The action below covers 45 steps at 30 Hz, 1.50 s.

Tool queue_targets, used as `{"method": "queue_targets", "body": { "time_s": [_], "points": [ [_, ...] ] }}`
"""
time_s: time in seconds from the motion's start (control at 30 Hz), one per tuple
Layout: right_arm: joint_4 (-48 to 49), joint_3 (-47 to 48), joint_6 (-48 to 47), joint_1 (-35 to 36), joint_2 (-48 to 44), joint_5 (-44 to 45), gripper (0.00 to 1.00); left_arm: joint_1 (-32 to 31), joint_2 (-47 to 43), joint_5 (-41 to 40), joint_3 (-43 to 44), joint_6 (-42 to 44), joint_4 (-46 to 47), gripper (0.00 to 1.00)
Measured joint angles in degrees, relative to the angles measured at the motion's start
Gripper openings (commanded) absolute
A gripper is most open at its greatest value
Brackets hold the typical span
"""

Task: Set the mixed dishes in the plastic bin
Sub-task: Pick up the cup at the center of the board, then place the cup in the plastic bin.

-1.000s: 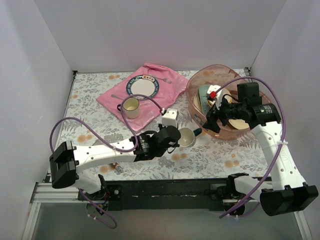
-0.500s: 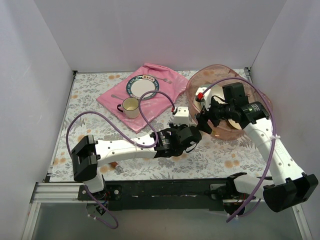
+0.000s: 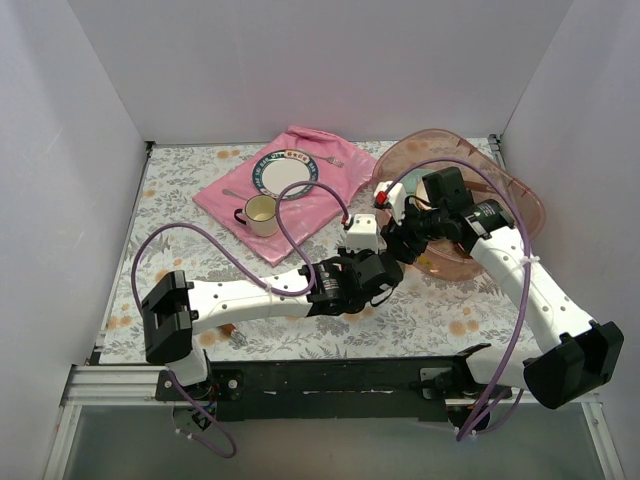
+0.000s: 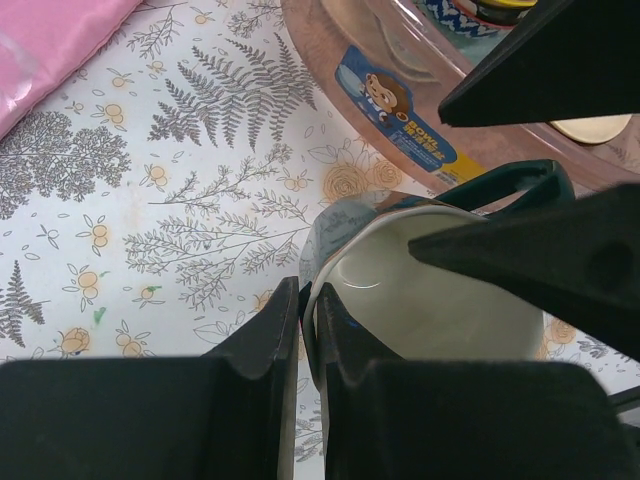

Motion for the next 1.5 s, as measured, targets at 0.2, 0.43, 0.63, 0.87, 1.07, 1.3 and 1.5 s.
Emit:
{"method": "queue_targets", "body": {
  "time_s": [0.2,0.43,0.63,0.87,1.07,1.3,1.5],
  "points": [
    [0.6,-0.3,1.2,0.4,0.4,-1.2,0.18,0.1,-2.0,-0.1,-1.7,0.1,1.6,0.00],
    [0.6,-0.7,1.5,1.5,0.5,0.4,0.01,0.2,-3.9,-0.4,-4.2,-0.5,5.2,0.00],
    [1.0,-0.7,2.4,2.1,0.3,-0.6,0.01,0.2,-8.6,-0.1,-9.2,0.3,10.4,0.16],
    [0.4,-0.7,1.7,-0.4,0.3,-3.0,0.01,0.0,-16.3,1.5,-13.6,2.9,16.9,0.38],
    [0.4,-0.7,1.6,-5.2,0.3,-5.4,0.01,0.0,-21.4,1.8,-14.5,4.0,21.2,0.54],
    [-1.3,1.6,1.8,-15.5,0.6,-12.2,0.01,0.0,-26.1,3.7,-20.2,9.5,23.5,0.90],
    [-2.0,10.0,2.8,-26.1,1.1,-17.0,0.01,1.3,-34.0,7.4,-25.4,16.2,25.5,0.98]
  ]
}}
